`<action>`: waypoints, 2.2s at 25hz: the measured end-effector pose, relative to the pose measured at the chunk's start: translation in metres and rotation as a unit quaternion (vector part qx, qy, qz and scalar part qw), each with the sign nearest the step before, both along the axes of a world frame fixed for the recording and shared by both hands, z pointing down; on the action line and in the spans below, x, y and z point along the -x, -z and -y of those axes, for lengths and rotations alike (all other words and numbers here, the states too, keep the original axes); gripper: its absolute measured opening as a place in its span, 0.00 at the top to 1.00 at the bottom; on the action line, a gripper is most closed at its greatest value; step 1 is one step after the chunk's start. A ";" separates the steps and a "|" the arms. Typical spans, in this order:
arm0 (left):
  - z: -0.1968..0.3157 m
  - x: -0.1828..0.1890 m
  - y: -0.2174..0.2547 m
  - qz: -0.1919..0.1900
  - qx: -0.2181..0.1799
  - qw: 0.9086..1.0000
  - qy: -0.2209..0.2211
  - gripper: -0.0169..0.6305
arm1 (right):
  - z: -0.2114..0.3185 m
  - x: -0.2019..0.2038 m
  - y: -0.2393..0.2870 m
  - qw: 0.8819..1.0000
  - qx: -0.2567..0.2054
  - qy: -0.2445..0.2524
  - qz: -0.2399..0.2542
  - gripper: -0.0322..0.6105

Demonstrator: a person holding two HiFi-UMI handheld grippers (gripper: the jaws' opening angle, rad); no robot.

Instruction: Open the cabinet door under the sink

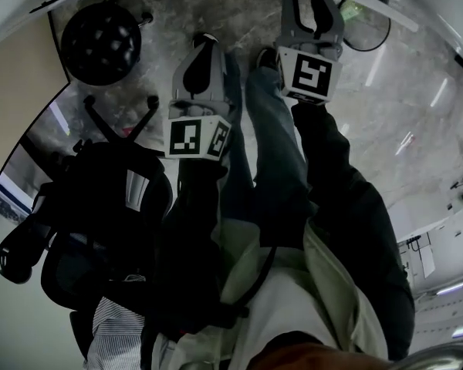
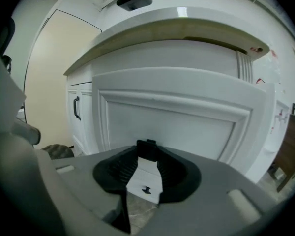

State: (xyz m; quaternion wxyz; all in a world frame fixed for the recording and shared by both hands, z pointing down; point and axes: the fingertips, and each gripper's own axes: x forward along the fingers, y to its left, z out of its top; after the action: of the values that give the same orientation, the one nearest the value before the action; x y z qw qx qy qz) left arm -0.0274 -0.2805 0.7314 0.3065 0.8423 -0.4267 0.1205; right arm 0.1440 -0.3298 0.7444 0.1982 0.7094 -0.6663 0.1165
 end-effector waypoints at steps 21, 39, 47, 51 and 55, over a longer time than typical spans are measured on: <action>-0.099 -0.036 0.060 0.044 0.005 0.999 -0.006 0.96 | -0.134 0.063 -0.011 0.988 0.091 0.108 0.063 0.78; -0.139 0.038 0.166 0.020 -0.026 0.999 -0.011 0.96 | -0.207 0.067 0.057 0.976 0.123 0.060 0.171 0.75; -0.194 0.049 0.234 -0.008 -0.046 0.997 -0.064 0.96 | -0.272 0.086 0.152 0.964 0.103 0.057 0.237 0.75; -0.217 0.053 0.248 -0.007 -0.041 0.995 -0.087 0.96 | -0.290 0.096 0.189 0.958 0.099 0.044 0.266 0.75; -0.242 0.058 0.259 -0.011 -0.042 0.994 -0.096 0.96 | -0.318 0.112 0.212 0.954 0.097 0.051 0.280 0.75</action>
State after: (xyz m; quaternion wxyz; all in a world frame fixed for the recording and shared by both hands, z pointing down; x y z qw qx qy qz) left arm -0.0857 -0.0386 0.4721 0.2627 0.8926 -0.3451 0.1228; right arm 0.0321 -0.0120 0.5321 0.0772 0.5910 -0.7158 0.3638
